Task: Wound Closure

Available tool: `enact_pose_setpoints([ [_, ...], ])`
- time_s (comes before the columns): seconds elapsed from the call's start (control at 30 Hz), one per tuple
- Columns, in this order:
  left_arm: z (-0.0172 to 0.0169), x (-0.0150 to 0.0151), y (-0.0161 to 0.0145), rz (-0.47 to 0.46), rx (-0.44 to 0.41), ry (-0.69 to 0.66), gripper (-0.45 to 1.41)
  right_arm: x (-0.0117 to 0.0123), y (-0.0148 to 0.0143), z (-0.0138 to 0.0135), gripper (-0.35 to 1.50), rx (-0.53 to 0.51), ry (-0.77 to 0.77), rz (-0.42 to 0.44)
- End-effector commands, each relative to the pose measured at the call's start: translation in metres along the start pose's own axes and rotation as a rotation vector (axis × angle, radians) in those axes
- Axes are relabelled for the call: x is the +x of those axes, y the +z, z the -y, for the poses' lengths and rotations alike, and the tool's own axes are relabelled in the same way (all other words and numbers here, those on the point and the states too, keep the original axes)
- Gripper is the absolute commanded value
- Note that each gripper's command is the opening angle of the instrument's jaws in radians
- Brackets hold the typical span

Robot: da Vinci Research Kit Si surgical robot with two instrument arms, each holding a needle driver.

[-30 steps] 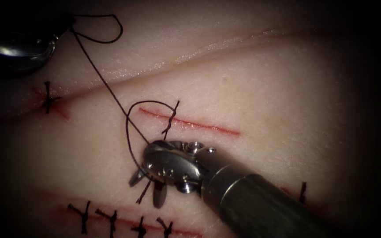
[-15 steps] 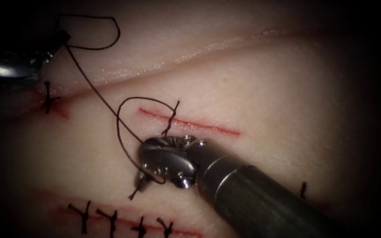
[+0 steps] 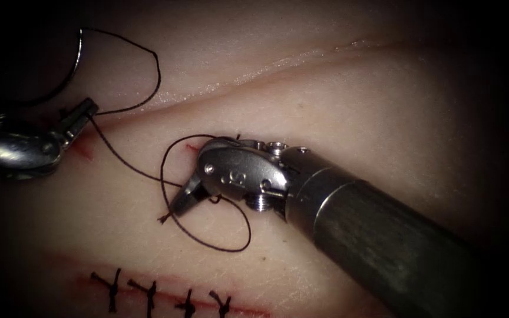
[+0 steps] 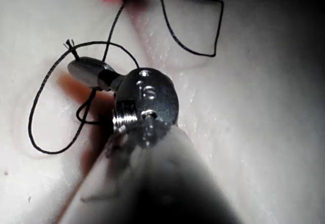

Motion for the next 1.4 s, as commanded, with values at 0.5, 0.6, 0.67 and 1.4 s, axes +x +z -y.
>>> enact_pose_setpoints([
  [0.5,-0.0113,-0.0061,-0.0114,0.055,-0.143,0.070,-0.45,-0.0025,-0.0037,-0.0025,-0.35,-0.136,0.095,-0.034],
  [0.6,-0.0128,-0.0063,-0.0148,0.056,-0.152,0.080,-0.45,-0.0031,-0.0052,-0.0035,-0.35,-0.190,0.112,-0.051],
  [0.67,-0.0136,-0.0062,-0.0166,0.052,-0.166,0.085,-0.45,-0.0034,-0.0058,-0.0040,-0.35,-0.218,0.126,-0.059],
  [1.4,-0.0217,-0.0097,-0.0288,0.046,-0.654,0.170,-0.45,-0.0068,-0.0066,-0.0054,-0.35,-0.353,0.198,-0.033],
])
